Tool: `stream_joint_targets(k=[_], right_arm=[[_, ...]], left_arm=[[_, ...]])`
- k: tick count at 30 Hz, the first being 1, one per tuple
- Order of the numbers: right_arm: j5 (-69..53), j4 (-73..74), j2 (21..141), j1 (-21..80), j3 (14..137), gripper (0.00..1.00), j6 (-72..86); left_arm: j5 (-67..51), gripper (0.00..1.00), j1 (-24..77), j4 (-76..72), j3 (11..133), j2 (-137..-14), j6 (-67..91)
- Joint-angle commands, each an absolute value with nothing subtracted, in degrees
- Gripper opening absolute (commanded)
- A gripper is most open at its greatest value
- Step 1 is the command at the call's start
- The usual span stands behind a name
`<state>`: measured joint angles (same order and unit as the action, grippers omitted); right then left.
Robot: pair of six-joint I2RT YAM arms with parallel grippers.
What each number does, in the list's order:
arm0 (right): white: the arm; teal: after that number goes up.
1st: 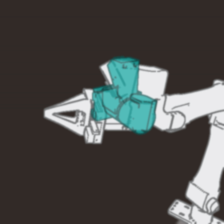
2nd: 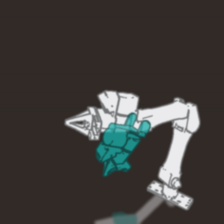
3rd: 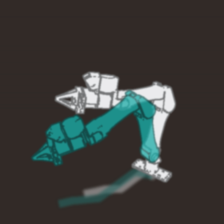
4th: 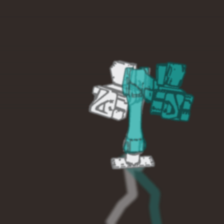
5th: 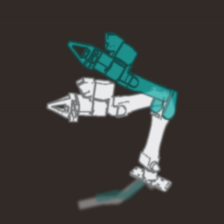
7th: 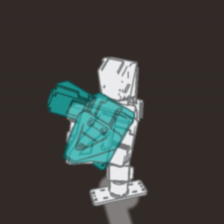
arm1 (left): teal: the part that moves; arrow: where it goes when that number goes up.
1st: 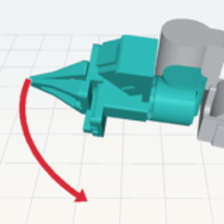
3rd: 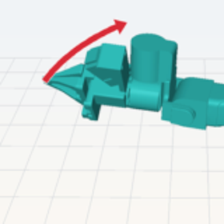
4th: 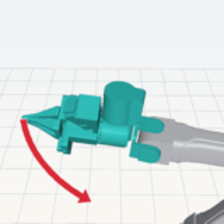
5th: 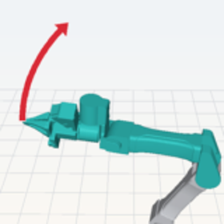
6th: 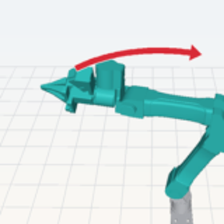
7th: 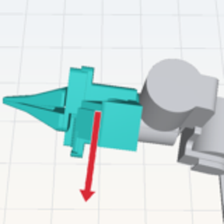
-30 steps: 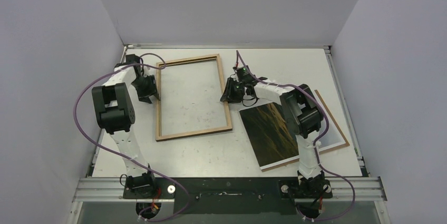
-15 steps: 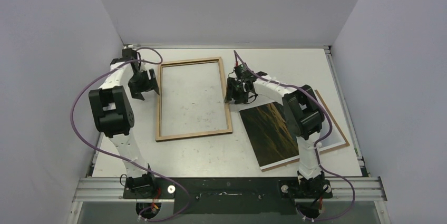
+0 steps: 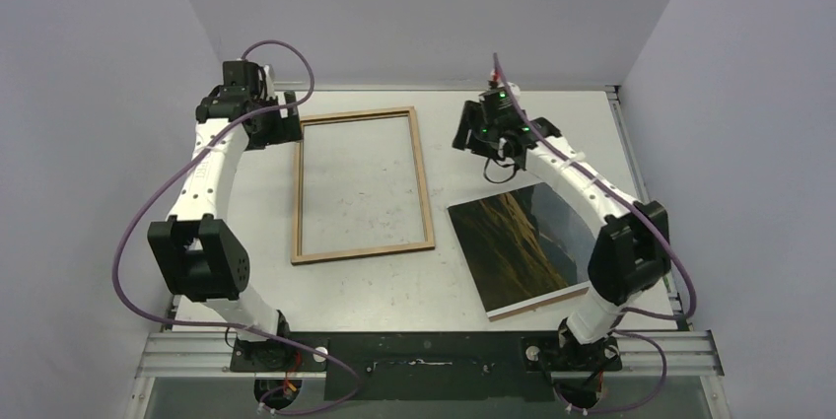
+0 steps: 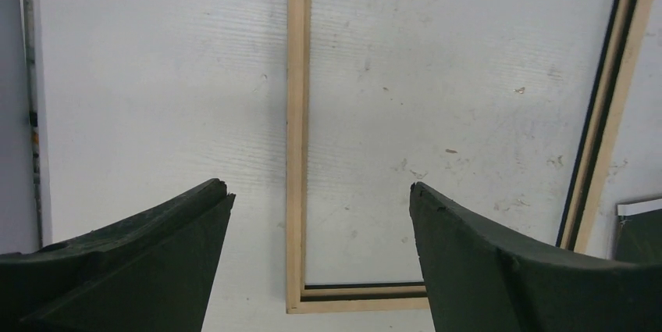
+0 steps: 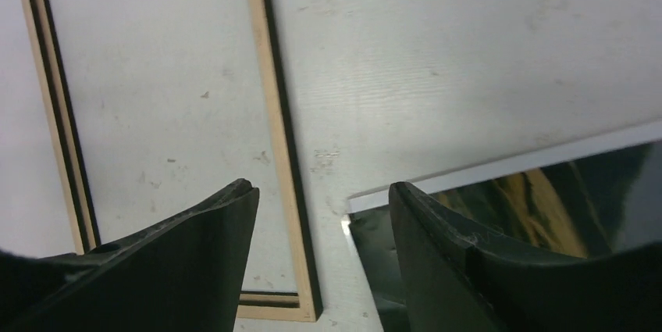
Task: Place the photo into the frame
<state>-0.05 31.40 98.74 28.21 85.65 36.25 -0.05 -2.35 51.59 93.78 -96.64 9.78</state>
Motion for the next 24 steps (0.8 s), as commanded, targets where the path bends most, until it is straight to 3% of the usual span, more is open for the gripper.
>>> stream_joint_targets(k=[1, 4, 7, 11, 18, 21, 24], right_arm=[[2.4, 36.6, 89.6, 18.4, 78.9, 0.63, 39.1], [0.5, 44.0, 86.9, 13.4, 77.7, 0.65, 36.5], [4.5, 49.2, 84.1, 11.2, 75.8, 0.8, 33.9], [4.4, 50.7, 81.4, 7.7, 70.3, 0.88, 33.9], [1.2, 52.8, 82.4, 5.1, 64.0, 0.87, 35.6], [0.8, 54.2, 82.3, 4.2, 61.6, 0.85, 36.6], [2.4, 56.5, 82.1, 3.1, 59.7, 0.87, 37.5]], left_arm=[[0.1, 0.92, -2.5, 46.8, 93.3, -91.4, 11.3], [-5.3, 0.97, -0.9, 49.0, 95.7, -93.6, 12.2], [-6.1, 0.97, 6.1, 47.9, 95.9, -95.4, 12.4], [-14.2, 0.95, 12.4, 44.8, 95.1, -99.5, 19.3], [-22.8, 0.85, 26.7, 35.9, 92.0, -105.3, 30.1], [-24.2, 0.77, 31.5, 36.3, 93.4, -110.1, 32.3], [-23.4, 0.76, 35.5, 37.4, 94.9, -112.6, 31.5]])
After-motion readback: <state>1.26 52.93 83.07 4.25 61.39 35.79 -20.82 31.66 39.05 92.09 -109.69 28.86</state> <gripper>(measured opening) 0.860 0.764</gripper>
